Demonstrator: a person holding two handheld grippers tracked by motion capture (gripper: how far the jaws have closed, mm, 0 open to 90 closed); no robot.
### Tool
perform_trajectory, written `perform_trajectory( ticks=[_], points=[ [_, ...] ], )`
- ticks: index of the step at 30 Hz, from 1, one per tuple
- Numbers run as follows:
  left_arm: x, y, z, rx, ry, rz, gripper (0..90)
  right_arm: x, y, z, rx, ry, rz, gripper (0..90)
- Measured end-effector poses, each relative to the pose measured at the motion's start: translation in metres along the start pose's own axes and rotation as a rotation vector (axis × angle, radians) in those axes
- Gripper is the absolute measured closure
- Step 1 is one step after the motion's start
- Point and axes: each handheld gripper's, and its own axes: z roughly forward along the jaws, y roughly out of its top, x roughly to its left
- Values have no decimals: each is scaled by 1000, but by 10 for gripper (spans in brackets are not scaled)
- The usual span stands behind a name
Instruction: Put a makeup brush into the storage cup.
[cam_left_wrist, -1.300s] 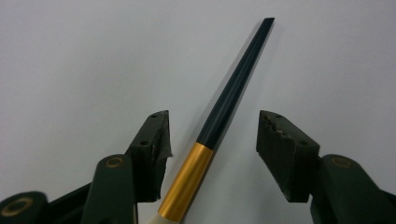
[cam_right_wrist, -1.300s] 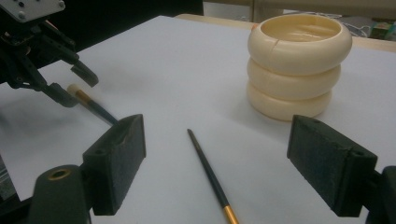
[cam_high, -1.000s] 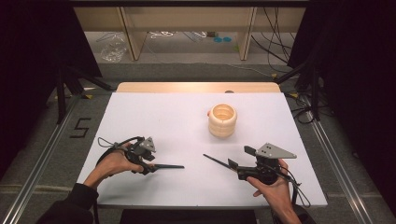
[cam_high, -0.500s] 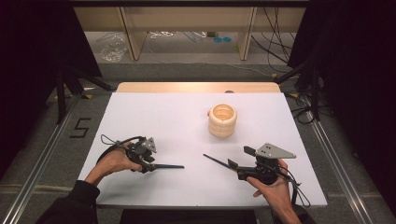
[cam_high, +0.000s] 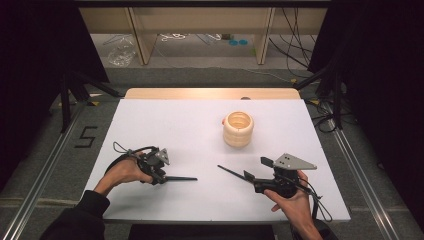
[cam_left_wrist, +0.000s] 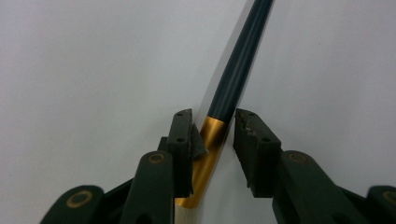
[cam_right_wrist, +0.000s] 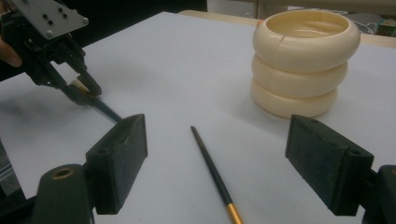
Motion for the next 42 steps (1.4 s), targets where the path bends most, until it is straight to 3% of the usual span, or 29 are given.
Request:
perform_trajectory(
  ticks=[11, 25, 42],
  points=[
    [2, 6, 0, 71, -16, 49, 721, -1, -1, 2, -25, -1, -18, 223],
    [7, 14, 1, 128, -38, 57, 770, -1, -1, 2, -20, 2, -16, 226],
    [8, 23, 3, 134, -40, 42, 751, 0, -1, 3, -10, 11, 2, 228]
  ],
)
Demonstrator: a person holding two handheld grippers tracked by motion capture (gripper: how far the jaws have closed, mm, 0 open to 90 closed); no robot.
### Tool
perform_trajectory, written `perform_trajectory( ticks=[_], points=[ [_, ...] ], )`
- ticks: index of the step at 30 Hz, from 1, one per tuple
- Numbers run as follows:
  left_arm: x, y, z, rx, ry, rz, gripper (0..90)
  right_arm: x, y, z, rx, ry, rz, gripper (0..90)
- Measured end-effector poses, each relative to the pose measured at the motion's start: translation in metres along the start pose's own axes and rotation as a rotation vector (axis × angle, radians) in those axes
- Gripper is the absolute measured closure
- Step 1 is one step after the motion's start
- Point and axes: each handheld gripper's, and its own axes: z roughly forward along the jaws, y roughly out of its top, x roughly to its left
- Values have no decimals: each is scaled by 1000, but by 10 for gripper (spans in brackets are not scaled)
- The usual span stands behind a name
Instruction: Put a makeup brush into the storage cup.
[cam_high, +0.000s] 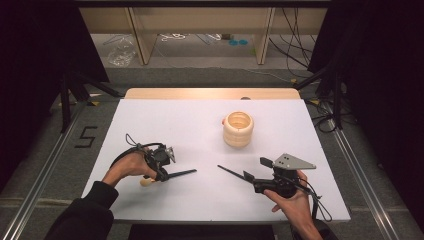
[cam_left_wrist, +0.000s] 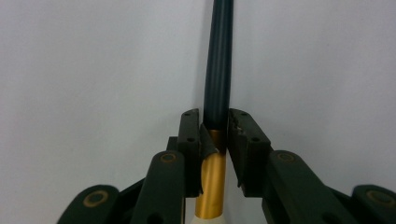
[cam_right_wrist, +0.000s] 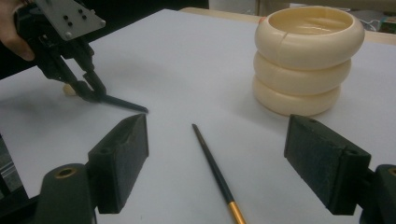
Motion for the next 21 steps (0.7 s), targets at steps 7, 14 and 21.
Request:
perform_trajectory(
  ticks=[7, 14, 21],
  points=[
    [-1, 8, -1, 20, -2, 16, 756, -1, 0, 0, -3, -6, -11, 228],
    [0, 15, 2, 48, -6, 21, 765, -1, 0, 0, -9, -11, -18, 228],
    [0, 18, 3, 65, -8, 13, 775, -1, 0, 0, -10, -12, -20, 228]
  ],
)
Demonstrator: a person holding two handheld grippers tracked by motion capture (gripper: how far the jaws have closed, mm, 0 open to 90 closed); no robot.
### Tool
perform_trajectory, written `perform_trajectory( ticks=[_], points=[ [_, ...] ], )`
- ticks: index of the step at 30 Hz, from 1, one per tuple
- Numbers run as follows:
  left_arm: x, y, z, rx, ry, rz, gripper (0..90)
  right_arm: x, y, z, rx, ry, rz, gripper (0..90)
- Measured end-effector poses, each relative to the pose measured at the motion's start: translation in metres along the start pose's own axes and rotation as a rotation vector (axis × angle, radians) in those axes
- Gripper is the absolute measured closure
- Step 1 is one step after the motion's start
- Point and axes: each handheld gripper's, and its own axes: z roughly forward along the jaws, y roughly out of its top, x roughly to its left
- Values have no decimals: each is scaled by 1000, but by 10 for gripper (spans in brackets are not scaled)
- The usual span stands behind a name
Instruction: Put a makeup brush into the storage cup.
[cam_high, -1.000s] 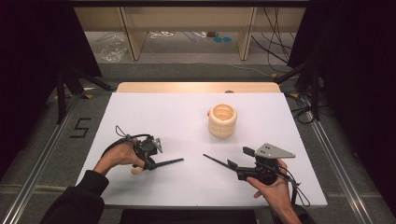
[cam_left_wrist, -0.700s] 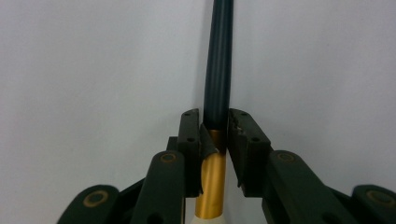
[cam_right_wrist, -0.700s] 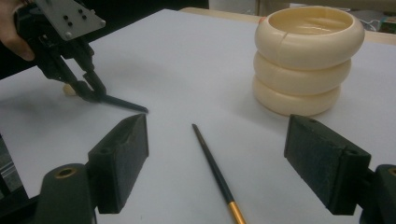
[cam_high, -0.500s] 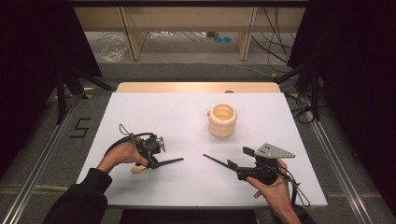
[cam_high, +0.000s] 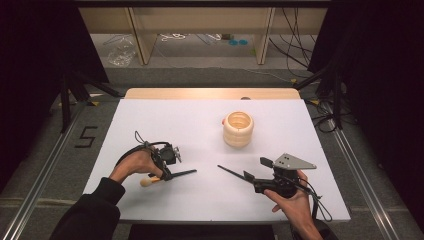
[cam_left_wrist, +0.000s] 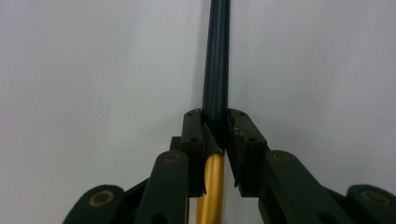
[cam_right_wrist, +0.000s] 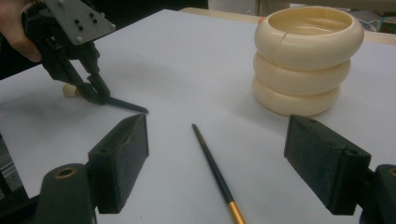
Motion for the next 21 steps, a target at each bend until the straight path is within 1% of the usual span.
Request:
perform_trajectory(
  ticks=[2, 3, 7, 10, 14, 15, 16, 19, 20, 21],
  points=[
    [0, 0, 0, 1, 2, 2, 780, 0, 0, 0, 5, 2, 6, 228],
    [0, 0, 0, 2, 2, 2, 782, 0, 0, 0, 0, 2, 0, 228],
    [0, 0, 0, 4, 3, -5, 785, 0, 0, 0, 1, 2, 1, 228],
    [-1, 0, -1, 9, 0, 5, 786, 0, 0, 0, 0, 1, -1, 228],
    [-1, -1, -3, -5, -3, -10, 787, 1, 0, -1, 7, 8, 9, 228],
    [-1, -1, -3, -8, -5, -14, 788, 0, 0, 0, -1, 5, 0, 228],
    [0, -1, -4, -9, -3, -13, 788, 1, 0, -1, 7, 8, 9, 228],
    [1, -2, -6, -21, -1, -16, 788, 0, 0, 0, -1, 5, 1, 228],
    [0, -2, -7, -24, -2, -24, 788, 1, 0, 0, 5, 6, 6, 228],
    [1, -2, -8, -28, 2, -17, 789, 0, 0, 0, -1, 5, -1, 228]
  ],
)
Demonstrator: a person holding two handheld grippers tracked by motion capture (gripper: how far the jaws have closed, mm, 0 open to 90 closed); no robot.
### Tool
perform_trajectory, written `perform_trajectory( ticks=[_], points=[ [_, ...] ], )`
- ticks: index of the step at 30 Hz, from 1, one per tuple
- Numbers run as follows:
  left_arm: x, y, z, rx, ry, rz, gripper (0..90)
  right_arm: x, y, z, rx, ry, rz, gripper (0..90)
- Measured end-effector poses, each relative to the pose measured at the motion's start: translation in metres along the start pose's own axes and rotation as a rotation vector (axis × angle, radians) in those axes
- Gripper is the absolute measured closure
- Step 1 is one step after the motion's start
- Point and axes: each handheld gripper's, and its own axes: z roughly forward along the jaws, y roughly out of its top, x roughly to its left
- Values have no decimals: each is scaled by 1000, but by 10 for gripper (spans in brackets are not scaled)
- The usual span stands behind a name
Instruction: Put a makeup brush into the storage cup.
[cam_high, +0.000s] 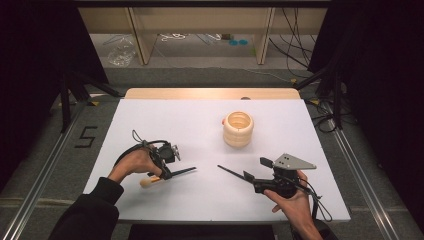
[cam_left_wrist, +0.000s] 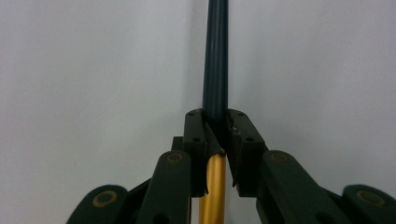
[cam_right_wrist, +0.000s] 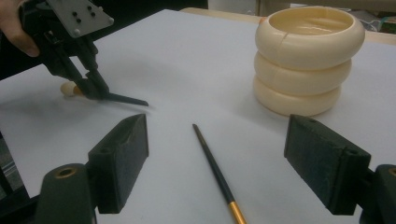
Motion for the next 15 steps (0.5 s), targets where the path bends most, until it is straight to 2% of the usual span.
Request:
perform_trajectory(
  ticks=[4, 9, 11, 12, 15],
  points=[
    [1, -1, -5, -29, 1, -3, 789, 0, 0, 0, 0, 0, 1, 228],
    [1, -1, -13, -95, 3, -18, 789, 0, 0, -1, 8, 2, 9, 228],
    [0, -1, -17, -140, 5, -37, 788, 0, 0, -1, 7, 2, 11, 228],
    [-1, -1, -18, -177, 6, -62, 789, 0, 0, -1, 8, 2, 11, 228],
    [-1, 0, -24, -226, 6, -70, 788, 0, 0, -1, 5, 1, 8, 228]
  ],
)
